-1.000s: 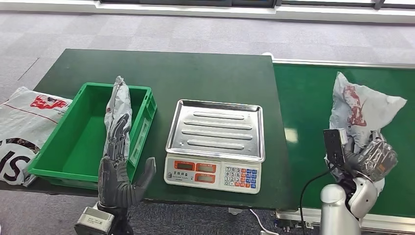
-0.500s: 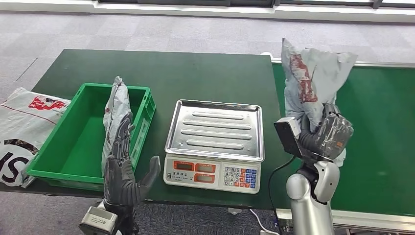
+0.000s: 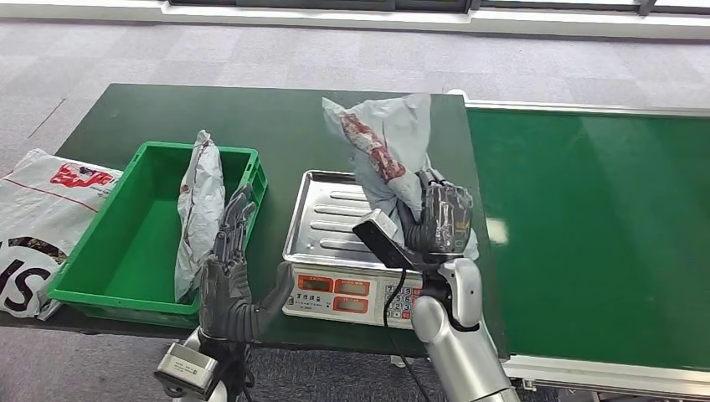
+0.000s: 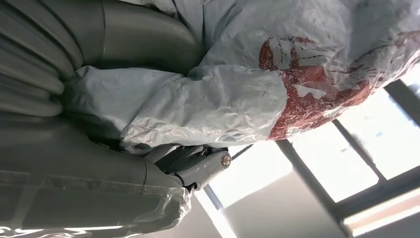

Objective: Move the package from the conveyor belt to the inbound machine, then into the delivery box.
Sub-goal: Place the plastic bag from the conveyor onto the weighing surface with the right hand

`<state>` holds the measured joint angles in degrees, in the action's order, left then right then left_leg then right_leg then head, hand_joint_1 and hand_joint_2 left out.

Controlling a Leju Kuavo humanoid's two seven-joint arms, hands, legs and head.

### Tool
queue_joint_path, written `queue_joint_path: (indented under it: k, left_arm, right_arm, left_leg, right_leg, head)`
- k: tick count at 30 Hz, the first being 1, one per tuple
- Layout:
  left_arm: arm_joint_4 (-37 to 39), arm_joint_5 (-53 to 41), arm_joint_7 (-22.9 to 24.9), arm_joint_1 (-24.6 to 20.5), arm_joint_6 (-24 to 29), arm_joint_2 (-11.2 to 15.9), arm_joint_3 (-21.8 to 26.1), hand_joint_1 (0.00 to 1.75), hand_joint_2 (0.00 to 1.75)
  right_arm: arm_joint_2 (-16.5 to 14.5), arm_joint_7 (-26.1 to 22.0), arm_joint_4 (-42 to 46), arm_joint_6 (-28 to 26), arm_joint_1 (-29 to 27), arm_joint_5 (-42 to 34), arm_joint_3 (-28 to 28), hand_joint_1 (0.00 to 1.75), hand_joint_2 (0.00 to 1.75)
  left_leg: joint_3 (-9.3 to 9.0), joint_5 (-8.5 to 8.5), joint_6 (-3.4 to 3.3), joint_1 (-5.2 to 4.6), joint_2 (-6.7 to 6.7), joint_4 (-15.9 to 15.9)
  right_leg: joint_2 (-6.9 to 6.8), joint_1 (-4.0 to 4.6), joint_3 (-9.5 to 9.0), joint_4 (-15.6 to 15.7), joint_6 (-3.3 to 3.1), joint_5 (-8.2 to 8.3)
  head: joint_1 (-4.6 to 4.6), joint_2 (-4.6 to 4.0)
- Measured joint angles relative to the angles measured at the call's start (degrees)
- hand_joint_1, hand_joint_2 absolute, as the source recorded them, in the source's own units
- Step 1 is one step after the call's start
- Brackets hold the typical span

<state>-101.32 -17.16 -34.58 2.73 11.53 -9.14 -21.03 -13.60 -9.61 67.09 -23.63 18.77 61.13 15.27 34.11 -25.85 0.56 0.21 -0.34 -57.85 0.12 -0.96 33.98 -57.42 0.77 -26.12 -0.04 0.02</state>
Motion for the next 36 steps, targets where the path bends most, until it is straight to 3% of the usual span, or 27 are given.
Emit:
queue_joint_path:
  k: [12, 13, 16, 17, 26, 36]
  left_arm:
    - [2.2, 0.1, 1.0, -2.3, 0.7, 0.0, -0.9, 0.00, 1.75]
    - [2.3, 0.1, 1.0, -2.4, 0.7, 0.0, -0.9, 0.00, 1.75]
    - [2.6, 0.1, 1.1, -2.7, 0.7, 0.0, -0.9, 0.00, 1.75]
    - [2.7, 0.1, 1.1, -2.8, 0.7, 0.0, -0.9, 0.00, 1.75]
    - [3.2, -0.1, 1.5, -2.8, 0.7, 0.0, -0.9, 0.00, 1.75]
    - [3.4, -0.2, 1.5, -2.8, 1.5, 0.0, -0.9, 0.00, 1.75]
  right_arm:
    - [-2.3, 0.2, -17.1, -1.8, 5.2, -4.4, 2.4, 1.75, 1.75]
    - [-2.3, 0.2, -17.7, -1.9, 5.3, -4.5, 2.4, 1.46, 1.75]
    - [-2.4, 0.1, -19.3, -2.0, 5.9, -4.6, 2.4, 0.15, 1.75]
    - [-2.4, 0.2, -19.9, -2.0, 6.3, -4.7, 2.4, 0.00, 1.75]
    - [-2.6, 0.3, -23.5, -4.2, 7.8, -5.4, 2.0, 0.00, 1.75]
    - [-2.6, -1.8, -23.6, -2.7, 7.8, -7.1, 1.7, 0.00, 1.75]
  left_leg:
    - [0.01, 0.01, 0.01, 0.00, -0.02, 0.0]
    - [0.01, 0.01, 0.01, 0.00, -0.02, 0.0]
    - [0.01, 0.00, 0.01, 0.00, -0.01, 0.0]
    - [0.01, 0.00, 0.01, 0.00, -0.01, 0.0]
    - [0.00, 0.01, 0.01, 0.00, -0.01, 0.0]
    - [-0.01, 0.01, 0.01, 0.00, -0.01, 0.0]
  right_leg:
    - [-0.01, 0.00, 0.01, 0.0, 0.00, 0.00]
    - [-0.01, 0.00, 0.01, 0.0, 0.00, 0.00]
    - [0.00, 0.00, 0.02, 0.0, 0.00, 0.00]
    - [0.00, 0.00, 0.02, 0.0, 0.00, 0.00]
    - [0.00, 0.00, 0.01, 0.0, 0.00, 0.00]
    - [0.00, 0.00, 0.01, 0.0, 0.00, 0.00]
  head:
    - [0.00, -0.01]
    - [0.00, -0.01]
    - [0.00, -0.01]
    - [0.00, 0.00]
    - [0.00, 0.01]
    - [0.00, 0.00]
